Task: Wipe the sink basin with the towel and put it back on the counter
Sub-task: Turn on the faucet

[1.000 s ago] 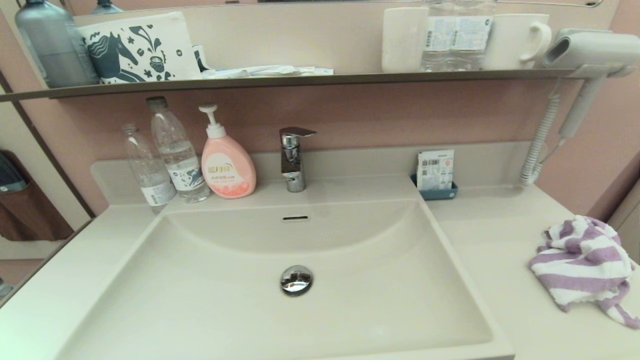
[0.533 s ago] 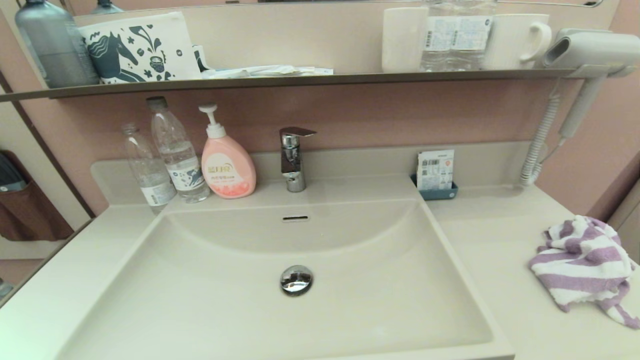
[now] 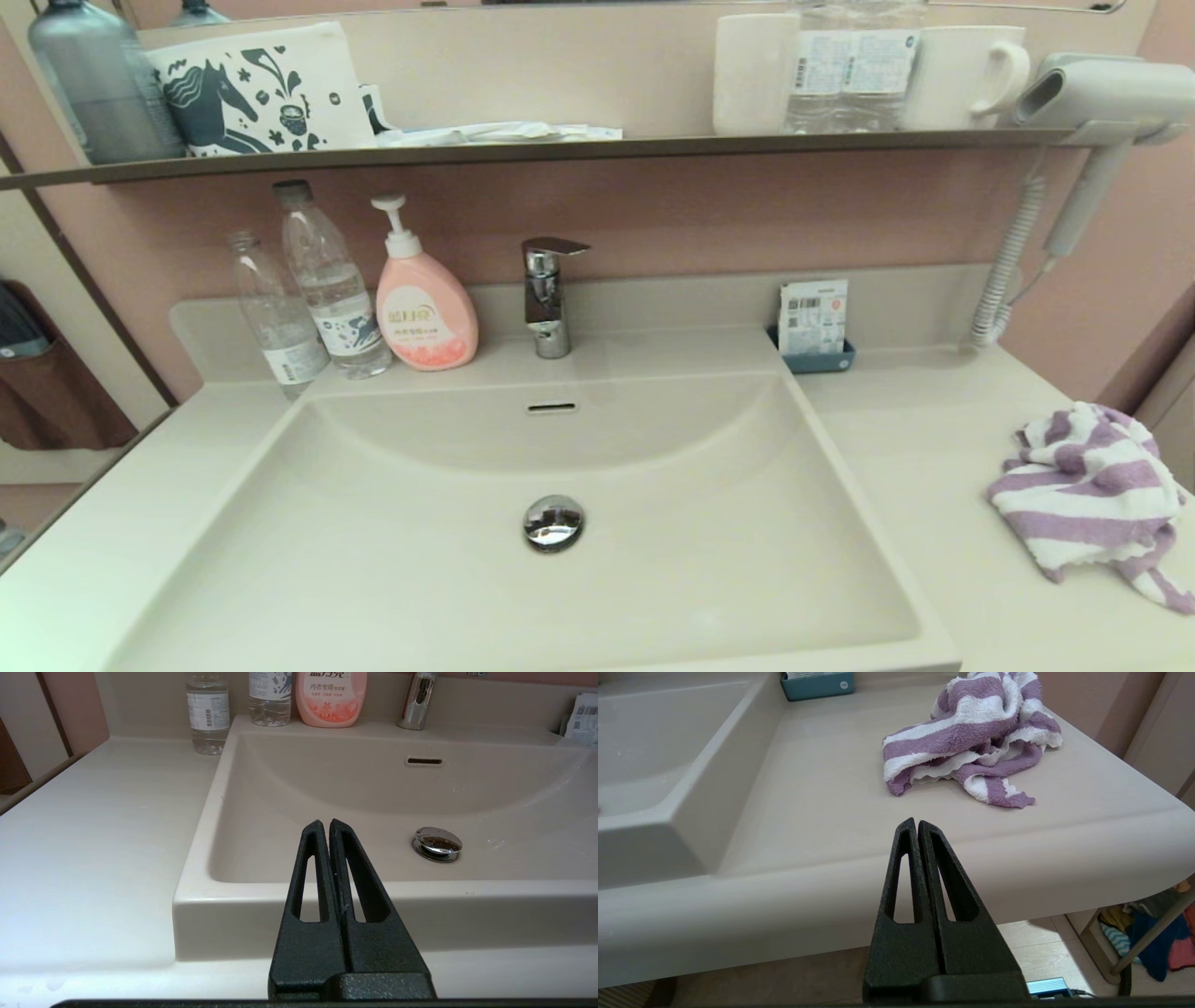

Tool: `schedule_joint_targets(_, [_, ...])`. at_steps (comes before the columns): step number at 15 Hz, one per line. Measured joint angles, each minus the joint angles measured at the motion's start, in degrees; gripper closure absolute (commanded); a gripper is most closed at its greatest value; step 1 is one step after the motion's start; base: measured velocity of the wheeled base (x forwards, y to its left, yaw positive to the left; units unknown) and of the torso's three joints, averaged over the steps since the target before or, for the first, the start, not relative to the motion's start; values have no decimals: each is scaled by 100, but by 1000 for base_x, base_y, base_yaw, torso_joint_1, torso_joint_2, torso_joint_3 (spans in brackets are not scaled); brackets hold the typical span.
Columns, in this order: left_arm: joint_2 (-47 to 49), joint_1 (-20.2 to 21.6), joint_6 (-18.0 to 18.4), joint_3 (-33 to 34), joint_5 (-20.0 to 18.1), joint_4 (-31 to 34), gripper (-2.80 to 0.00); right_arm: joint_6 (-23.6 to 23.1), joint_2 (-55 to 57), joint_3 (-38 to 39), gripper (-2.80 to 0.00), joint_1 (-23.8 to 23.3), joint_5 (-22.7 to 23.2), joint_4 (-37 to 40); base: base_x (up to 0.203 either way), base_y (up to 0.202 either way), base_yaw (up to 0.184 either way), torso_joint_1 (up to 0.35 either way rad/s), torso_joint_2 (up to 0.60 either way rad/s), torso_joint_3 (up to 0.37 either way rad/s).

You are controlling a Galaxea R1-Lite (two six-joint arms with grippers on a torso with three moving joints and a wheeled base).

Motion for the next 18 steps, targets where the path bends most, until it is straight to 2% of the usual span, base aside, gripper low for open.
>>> schedule_joint_targets(4, [9,0,35,-41,-34,178,0,0,0,0,0,0,0,0,0,0,0,0,0,0])
schedule_joint_targets(8, [232,0,27,-893,-339,819,0,-1,0,0,0,0,0,0,0,0,0,0,0,0])
schedule_joint_targets(14, [994,-10,26,-1434,-545,829,0,0,0,0,0,-2,0,1,0,0,0,0,0,0])
schedule_joint_targets(18, [1846,-24,30,-1928,-885,756,0,0,0,0,0,0,0,0,0,0,0,0,0,0])
